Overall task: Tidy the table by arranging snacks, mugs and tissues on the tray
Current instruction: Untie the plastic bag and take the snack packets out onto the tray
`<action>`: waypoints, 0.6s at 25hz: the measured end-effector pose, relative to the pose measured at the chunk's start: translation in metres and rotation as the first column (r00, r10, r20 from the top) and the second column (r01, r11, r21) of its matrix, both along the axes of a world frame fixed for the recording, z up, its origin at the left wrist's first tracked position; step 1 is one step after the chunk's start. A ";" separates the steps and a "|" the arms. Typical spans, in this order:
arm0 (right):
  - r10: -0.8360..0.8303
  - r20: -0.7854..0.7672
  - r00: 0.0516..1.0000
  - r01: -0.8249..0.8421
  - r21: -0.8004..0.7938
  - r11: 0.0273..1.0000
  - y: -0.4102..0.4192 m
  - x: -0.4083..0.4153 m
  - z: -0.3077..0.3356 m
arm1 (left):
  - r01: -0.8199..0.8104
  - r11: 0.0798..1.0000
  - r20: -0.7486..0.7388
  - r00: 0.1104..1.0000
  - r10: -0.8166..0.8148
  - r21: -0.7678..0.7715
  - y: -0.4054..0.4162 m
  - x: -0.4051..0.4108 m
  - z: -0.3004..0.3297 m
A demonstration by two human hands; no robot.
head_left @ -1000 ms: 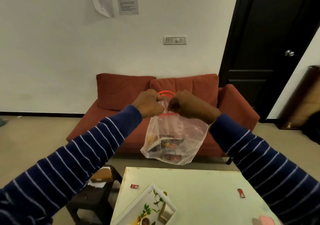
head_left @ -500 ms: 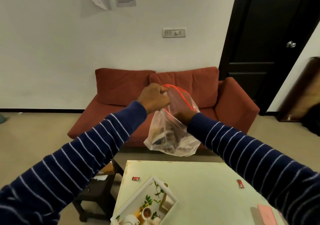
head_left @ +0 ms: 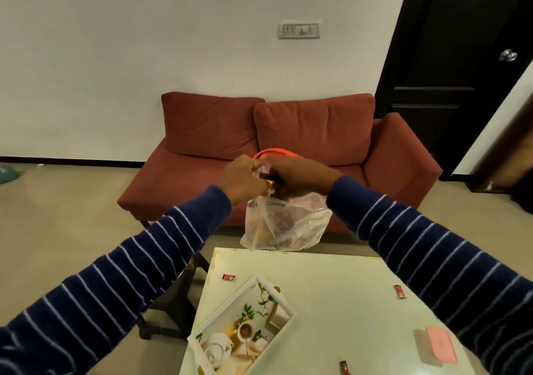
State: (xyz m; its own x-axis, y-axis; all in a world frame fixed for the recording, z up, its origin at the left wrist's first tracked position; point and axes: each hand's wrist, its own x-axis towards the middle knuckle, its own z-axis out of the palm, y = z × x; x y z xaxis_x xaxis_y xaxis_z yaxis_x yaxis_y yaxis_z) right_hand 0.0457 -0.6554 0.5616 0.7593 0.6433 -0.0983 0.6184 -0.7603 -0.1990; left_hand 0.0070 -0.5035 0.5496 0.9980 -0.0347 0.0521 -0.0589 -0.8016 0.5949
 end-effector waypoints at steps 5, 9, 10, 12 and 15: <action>-0.073 -0.102 0.992 0.091 0.192 0.977 -0.020 0.023 0.027 | -0.060 0.997 -0.128 0.990 0.055 -0.040 0.025 -0.007 -0.032; -0.050 -0.391 0.919 0.239 0.453 0.859 -0.041 0.039 0.016 | -0.071 0.997 -0.092 0.993 0.069 -0.020 0.054 -0.022 -0.061; -0.055 -0.436 0.898 0.289 0.493 0.820 -0.043 0.046 0.005 | -0.083 0.997 -0.079 0.993 0.083 0.006 0.062 -0.029 -0.071; -0.101 -0.505 0.857 0.405 0.540 0.738 -0.044 0.055 -0.021 | -0.114 0.993 -0.071 0.991 0.116 0.028 0.073 -0.049 -0.089; -0.188 -0.589 0.786 0.552 0.532 0.642 -0.039 0.076 -0.074 | -0.117 0.993 -0.095 0.989 0.116 0.000 0.086 -0.072 -0.118</action>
State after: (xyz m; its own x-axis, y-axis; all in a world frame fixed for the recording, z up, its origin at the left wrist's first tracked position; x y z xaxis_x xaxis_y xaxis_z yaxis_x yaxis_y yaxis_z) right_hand 0.1214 -0.6942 0.4873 0.9247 0.3430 -0.1651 0.0106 -0.4566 -0.8896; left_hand -0.0651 -0.4171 0.4315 0.9957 0.0822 -0.0432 0.0917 -0.7964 0.5978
